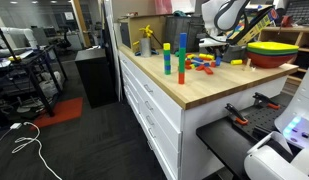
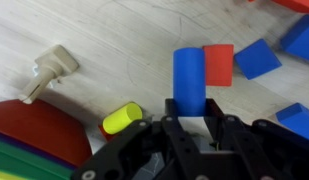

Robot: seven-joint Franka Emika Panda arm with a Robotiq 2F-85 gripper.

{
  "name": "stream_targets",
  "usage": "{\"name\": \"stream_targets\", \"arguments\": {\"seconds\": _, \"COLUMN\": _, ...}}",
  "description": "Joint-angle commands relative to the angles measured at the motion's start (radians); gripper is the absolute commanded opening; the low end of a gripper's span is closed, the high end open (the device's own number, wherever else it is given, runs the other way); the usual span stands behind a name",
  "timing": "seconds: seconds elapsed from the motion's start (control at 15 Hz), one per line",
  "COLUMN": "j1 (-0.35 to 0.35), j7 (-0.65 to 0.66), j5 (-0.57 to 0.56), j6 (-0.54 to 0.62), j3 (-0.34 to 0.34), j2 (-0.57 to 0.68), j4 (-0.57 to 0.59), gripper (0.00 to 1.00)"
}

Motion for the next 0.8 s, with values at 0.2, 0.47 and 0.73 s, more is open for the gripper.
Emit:
{"name": "stream_targets", "arguments": {"seconds": 0.2, "j1": 0.029, "j7": 0.176, "j5": -0.105, "j6": 0.067, "j3": 0.003, "j2": -0.088, "j4": -0.132, "gripper": 0.08}}
{"name": "stream_targets", "arguments": {"seconds": 0.47, "j1": 0.06, "j7": 0.315, "j5": -0.204, "j6": 0.044, "j3": 0.042, "j2": -0.128, "j4": -0.182, "gripper": 0.08}}
{"name": "stream_targets", "arguments": {"seconds": 0.73, "j1": 0.075, "j7": 0.436, "j5": -0.288, "j6": 0.039, "j3": 0.077, "j2": -0.142, "j4": -0.209, "gripper": 0.08}}
